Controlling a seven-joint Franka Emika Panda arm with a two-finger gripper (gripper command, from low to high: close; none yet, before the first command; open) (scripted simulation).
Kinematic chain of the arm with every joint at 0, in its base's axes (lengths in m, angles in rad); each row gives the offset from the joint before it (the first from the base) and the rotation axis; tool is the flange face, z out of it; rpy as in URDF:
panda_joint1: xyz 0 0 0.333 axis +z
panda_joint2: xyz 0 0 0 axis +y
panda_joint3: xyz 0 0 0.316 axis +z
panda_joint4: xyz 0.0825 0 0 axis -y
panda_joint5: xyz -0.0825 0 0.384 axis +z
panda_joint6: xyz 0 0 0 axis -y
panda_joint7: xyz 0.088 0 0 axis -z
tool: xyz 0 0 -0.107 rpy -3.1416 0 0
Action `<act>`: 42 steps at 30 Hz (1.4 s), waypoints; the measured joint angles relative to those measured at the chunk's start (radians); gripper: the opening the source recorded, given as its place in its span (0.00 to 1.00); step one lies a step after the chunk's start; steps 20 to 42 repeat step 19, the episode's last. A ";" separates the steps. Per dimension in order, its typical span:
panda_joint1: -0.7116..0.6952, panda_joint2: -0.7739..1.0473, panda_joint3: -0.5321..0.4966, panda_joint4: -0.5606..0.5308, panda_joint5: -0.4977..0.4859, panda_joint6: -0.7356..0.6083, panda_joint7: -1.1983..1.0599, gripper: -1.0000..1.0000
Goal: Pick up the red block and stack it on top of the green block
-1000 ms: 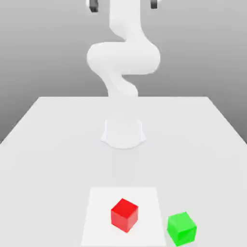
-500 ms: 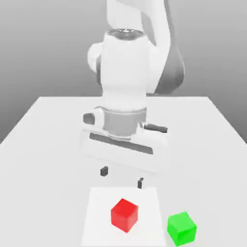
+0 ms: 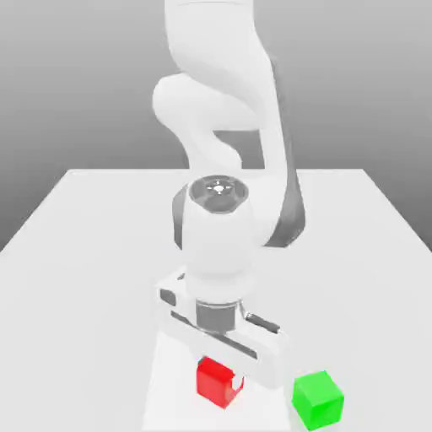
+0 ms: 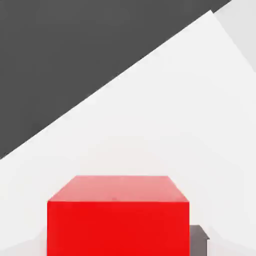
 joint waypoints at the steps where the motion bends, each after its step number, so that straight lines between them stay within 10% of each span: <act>1: -0.005 -0.030 0.007 -0.005 0.009 -0.025 -0.007 0.00; 15: 0.128 -0.030 0.162 0.145 -0.054 -0.185 -0.268 0.00; 16: 0.138 0.000 0.150 0.148 -0.071 -0.159 -0.257 1.00; 42: 0.138 0.000 0.150 0.148 -0.071 -0.159 -0.257 1.00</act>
